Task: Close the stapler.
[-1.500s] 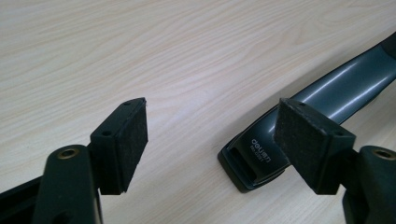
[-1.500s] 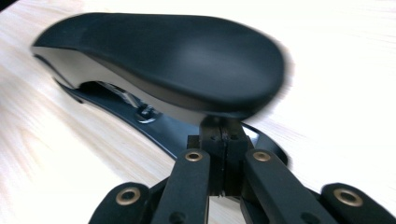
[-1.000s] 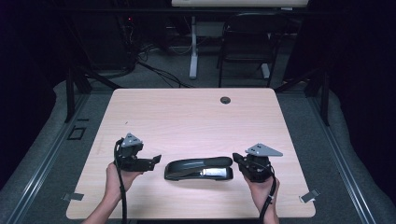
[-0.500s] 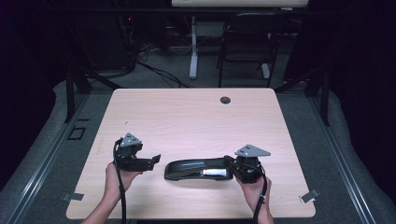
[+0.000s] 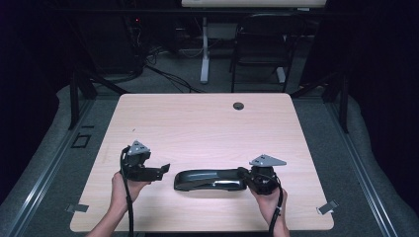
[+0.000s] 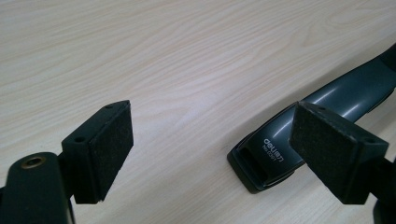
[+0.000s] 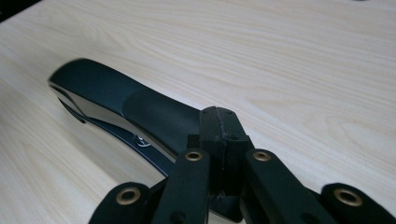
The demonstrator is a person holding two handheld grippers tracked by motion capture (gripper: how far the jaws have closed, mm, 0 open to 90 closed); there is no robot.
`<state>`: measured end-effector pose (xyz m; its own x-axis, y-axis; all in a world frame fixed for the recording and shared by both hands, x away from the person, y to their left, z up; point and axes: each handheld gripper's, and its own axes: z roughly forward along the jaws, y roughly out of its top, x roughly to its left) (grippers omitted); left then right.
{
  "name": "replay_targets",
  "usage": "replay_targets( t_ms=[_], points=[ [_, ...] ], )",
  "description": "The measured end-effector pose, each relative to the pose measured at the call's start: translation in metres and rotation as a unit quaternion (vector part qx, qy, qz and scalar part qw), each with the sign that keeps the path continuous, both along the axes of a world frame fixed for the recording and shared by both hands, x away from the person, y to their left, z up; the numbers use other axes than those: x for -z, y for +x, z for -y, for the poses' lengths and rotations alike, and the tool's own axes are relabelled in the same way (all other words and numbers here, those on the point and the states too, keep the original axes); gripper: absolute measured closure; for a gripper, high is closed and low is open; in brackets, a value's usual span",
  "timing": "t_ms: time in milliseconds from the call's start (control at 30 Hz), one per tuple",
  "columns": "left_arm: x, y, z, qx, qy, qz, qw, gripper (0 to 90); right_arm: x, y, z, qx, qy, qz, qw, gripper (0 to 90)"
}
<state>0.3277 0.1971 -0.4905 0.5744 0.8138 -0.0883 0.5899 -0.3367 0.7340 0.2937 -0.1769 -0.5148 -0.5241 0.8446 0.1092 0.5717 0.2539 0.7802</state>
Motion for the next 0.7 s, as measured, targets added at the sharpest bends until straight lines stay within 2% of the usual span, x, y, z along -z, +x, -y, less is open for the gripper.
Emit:
replay_targets(
  t_ms=[100,367,533,567,600,700],
  points=[
    [0.0002,-0.0001,0.0000,-0.001,0.000,-0.001,1.0000,13.9,0.0024,-0.0003,0.0017,0.001,0.009,0.001,1.0000,90.0],
    [0.0001,-0.0002,0.0009,0.001,0.001,0.000,1.0000,13.8,0.0026,-0.0012,0.0005,0.001,0.002,0.008,1.0000,90.0],
    [0.0005,-0.0001,0.0015,0.002,0.001,-0.001,1.0000,13.8,0.0034,-0.0020,0.0000,0.005,0.006,0.008,0.9999,90.0],
    [0.0006,0.0000,0.0017,0.002,0.001,-0.001,1.0000,13.8,0.0045,-0.0013,-0.0007,0.004,-0.008,0.000,1.0000,90.0],
    [0.0007,0.0000,0.0020,0.002,0.001,-0.001,1.0000,13.8,0.0059,-0.0017,-0.0009,0.007,0.000,0.009,0.9999,90.0],
    [0.0006,0.0000,0.0022,0.003,0.002,-0.001,1.0000,13.8,0.0065,-0.0007,0.0030,0.005,0.016,0.003,0.9998,90.0]
  ],
)
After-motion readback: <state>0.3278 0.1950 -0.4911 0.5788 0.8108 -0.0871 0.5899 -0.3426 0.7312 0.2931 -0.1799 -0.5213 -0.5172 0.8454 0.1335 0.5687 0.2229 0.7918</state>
